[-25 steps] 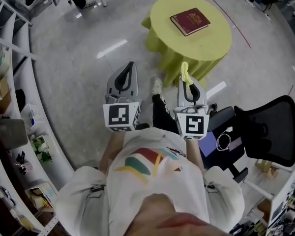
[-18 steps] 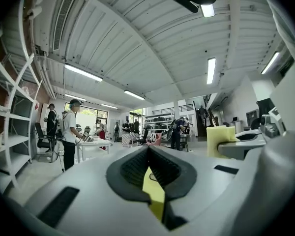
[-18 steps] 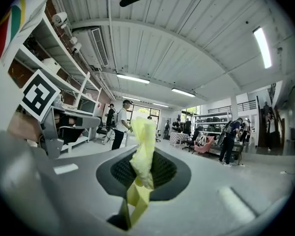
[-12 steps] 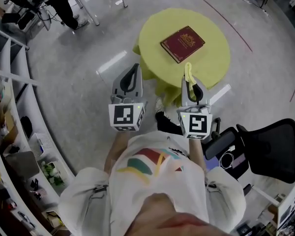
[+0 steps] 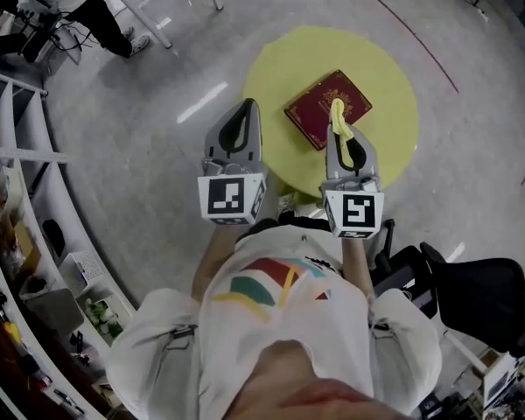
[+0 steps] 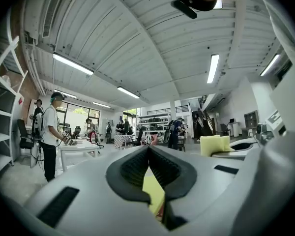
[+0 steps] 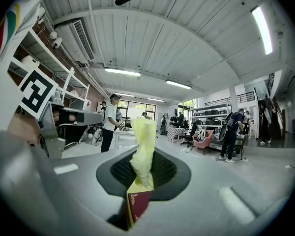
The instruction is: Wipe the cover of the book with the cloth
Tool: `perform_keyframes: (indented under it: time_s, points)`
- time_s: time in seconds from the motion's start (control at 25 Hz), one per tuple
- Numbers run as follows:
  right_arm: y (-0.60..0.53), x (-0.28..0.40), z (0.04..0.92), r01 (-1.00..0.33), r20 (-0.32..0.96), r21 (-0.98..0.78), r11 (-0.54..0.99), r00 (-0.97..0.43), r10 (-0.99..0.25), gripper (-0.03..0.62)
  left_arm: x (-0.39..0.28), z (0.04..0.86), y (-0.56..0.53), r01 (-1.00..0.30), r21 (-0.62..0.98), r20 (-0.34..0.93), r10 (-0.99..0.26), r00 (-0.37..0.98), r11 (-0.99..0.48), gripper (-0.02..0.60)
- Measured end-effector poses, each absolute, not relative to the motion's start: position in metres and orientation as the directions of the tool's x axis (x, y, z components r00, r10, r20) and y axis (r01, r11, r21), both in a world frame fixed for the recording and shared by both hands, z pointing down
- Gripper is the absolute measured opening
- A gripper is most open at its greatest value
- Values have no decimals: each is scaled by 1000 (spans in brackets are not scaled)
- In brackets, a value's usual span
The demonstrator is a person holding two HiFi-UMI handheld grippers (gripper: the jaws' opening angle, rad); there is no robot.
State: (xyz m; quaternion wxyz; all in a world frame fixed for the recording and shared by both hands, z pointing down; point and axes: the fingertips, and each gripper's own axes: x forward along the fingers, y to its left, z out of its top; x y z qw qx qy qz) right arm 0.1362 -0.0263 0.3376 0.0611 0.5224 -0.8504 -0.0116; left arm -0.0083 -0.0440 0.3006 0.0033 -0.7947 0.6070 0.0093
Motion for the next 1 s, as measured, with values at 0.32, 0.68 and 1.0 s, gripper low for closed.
perform_keyframes:
  time_s: [0.32, 0.68, 1.0]
  points:
    - [-64, 135, 327, -898, 66, 115, 425, -420, -905, 29, -7, 296, -85, -955, 13, -33, -955, 296, -297, 15]
    - [-87, 130, 302, -916, 25, 159, 368, -369, -929, 29, 5, 281, -126, -919, 32, -28, -919, 393, -393, 15]
    - [-99, 144, 301, -937, 2, 161, 309, -313, -950, 29, 22, 280, -139, -887, 46, -33, -888, 458, -459, 17]
